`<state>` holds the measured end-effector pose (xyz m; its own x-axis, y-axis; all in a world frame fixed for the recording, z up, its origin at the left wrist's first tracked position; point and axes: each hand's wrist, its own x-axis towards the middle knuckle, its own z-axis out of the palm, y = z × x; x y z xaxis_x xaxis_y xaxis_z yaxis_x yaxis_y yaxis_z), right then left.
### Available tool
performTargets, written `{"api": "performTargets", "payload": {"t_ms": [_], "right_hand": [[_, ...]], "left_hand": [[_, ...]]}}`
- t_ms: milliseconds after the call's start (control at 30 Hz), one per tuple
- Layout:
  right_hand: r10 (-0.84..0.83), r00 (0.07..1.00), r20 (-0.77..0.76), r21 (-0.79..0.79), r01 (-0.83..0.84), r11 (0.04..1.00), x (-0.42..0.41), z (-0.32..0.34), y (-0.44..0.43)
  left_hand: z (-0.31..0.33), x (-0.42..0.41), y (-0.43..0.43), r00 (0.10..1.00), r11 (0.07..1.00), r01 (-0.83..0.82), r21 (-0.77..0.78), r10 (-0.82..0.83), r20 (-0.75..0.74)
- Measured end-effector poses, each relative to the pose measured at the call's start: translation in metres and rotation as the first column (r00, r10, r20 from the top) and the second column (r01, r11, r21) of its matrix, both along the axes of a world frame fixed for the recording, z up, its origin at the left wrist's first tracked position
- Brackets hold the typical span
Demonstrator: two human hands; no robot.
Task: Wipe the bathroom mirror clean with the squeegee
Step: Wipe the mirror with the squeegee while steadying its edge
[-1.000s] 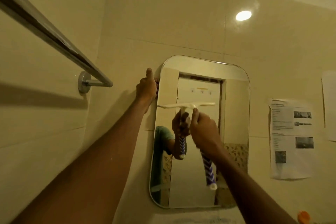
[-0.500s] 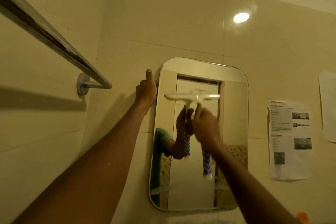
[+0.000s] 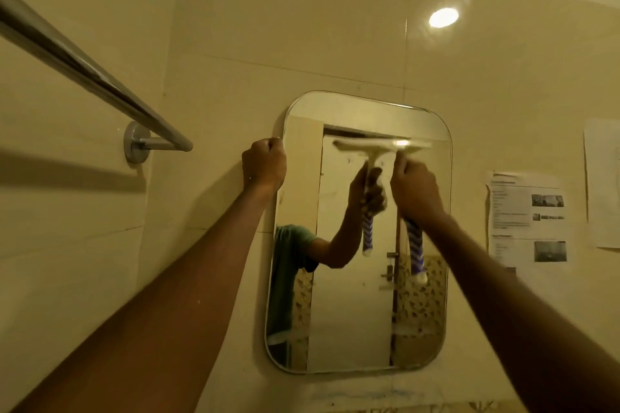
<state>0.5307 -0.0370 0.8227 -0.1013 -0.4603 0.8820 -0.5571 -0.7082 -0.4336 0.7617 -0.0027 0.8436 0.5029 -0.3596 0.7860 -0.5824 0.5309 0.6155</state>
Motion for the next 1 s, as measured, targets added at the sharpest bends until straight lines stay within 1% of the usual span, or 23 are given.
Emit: {"api": "performTargets", "payload": {"t_ms": [100, 167, 200, 267, 367, 433, 467, 533, 667, 733, 867, 933, 1000], "right_hand": [[0.036, 0.998, -0.044, 0.079, -0.032, 0.996, -0.006, -0.077, 0.003], [0.034, 0.995, -0.091, 0.144, -0.021, 0.989, -0.013, -0.087, 0.007], [0.042, 0.995, -0.09, 0.148, -0.029, 0.989, -0.017, -0.077, 0.006], [0.04, 0.999, -0.027, 0.083, -0.038, 0.996, -0.026, -0.035, 0.003], [-0.016, 0.999, 0.051, 0.013, 0.015, 1.0, -0.038, 0.028, -0.002], [-0.041, 0.997, 0.059, 0.009, 0.04, 0.999, -0.043, 0.032, -0.008], [-0.02, 0.998, 0.055, 0.018, 0.019, 1.0, -0.045, 0.019, -0.009], [0.02, 0.999, 0.033, 0.045, -0.022, 0.999, -0.046, -0.033, -0.011], [-0.009, 1.0, 0.023, 0.171, 0.005, 0.985, -0.043, -0.159, -0.007], [-0.037, 0.999, 0.015, 0.239, 0.032, 0.971, -0.04, -0.196, 0.003], [-0.041, 0.998, -0.056, 0.35, 0.058, 0.935, -0.044, -0.224, 0.02], [-0.007, 0.997, -0.079, 0.344, 0.034, 0.938, -0.049, -0.217, 0.022], [0.015, 0.999, -0.033, 0.286, -0.005, 0.958, -0.057, -0.192, 0.015]], "left_hand": [[-0.004, -0.001, -0.001, 1.0, 1.0, -0.027, 0.004, 0.027, 0.006], [-0.008, -0.002, -0.002, 1.0, 1.0, -0.031, 0.004, 0.031, 0.002], [-0.01, -0.002, -0.002, 0.999, 0.999, -0.033, -0.002, 0.033, -0.003], [-0.01, -0.003, -0.003, 0.999, 0.999, -0.038, -0.017, 0.038, -0.01], [-0.012, -0.003, -0.002, 0.999, 0.999, -0.039, -0.021, 0.039, -0.011], [-0.016, -0.003, -0.001, 0.999, 0.999, -0.048, -0.024, 0.048, -0.007], [-0.02, -0.003, -0.001, 0.998, 0.998, -0.059, -0.021, 0.059, -0.004], [-0.028, -0.004, -0.002, 0.997, 0.997, -0.077, -0.018, 0.077, -0.001], [-0.048, -0.005, -0.002, 0.994, 0.994, -0.112, -0.015, 0.112, -0.001], [-0.063, -0.007, 0.0, 0.991, 0.991, -0.136, -0.021, 0.136, -0.012], [-0.092, -0.011, 0.003, 0.987, 0.988, -0.157, 0.0, 0.157, -0.033], [-0.098, -0.012, 0.005, 0.986, 0.986, -0.164, 0.008, 0.165, -0.039], [-0.1, -0.012, 0.005, 0.985, 0.986, -0.165, 0.0, 0.165, -0.045]]}}
